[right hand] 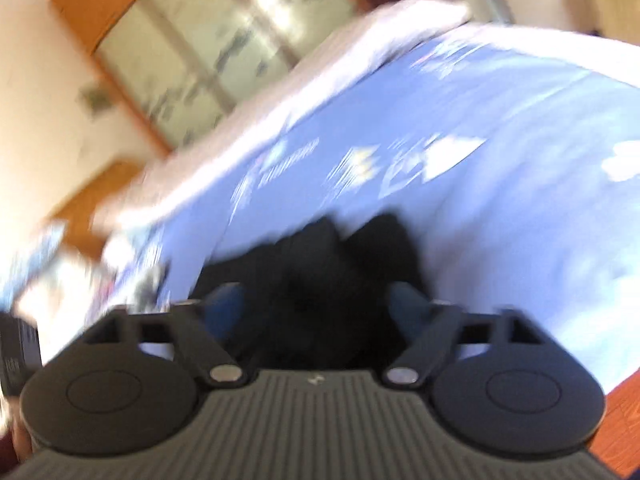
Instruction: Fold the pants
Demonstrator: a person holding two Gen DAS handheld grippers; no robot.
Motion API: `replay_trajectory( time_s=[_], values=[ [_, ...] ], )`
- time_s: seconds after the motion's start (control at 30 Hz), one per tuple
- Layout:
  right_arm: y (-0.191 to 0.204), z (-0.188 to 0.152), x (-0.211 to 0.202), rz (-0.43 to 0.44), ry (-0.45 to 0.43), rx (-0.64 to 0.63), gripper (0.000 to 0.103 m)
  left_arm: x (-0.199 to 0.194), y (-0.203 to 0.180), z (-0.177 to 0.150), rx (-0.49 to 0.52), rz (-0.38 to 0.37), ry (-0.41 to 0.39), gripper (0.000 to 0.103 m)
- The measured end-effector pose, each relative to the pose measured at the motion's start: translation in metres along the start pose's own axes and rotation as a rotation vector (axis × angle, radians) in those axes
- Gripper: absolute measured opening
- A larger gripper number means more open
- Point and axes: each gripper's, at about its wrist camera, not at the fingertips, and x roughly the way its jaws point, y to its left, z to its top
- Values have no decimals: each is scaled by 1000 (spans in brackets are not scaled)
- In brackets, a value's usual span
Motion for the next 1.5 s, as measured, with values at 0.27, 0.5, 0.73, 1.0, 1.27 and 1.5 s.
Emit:
replay_trajectory(
  time_s=[0.27,0.5,0.73,1.0,1.27,1.5],
  values=[
    [-47,-2,42,-43,121,116,103,37,32,9,-184,-109,104,101],
    [-41,-5,64,16,181,92,103,60,1,9,-67,-117,127,103],
    [3,-11,95,-47,243,-84,103,70,-25,10,32,-85,105,102],
    [62,-30,67,-56,174,-184,48,27,-15,2,27,-70,5,31],
    [135,-26,50,111,97,-309,45,-59,17,-8,6,-101,-209,29],
    [150,-57,100,188,249,-308,45,-82,73,-29,-94,47,-240,29]
  ],
)
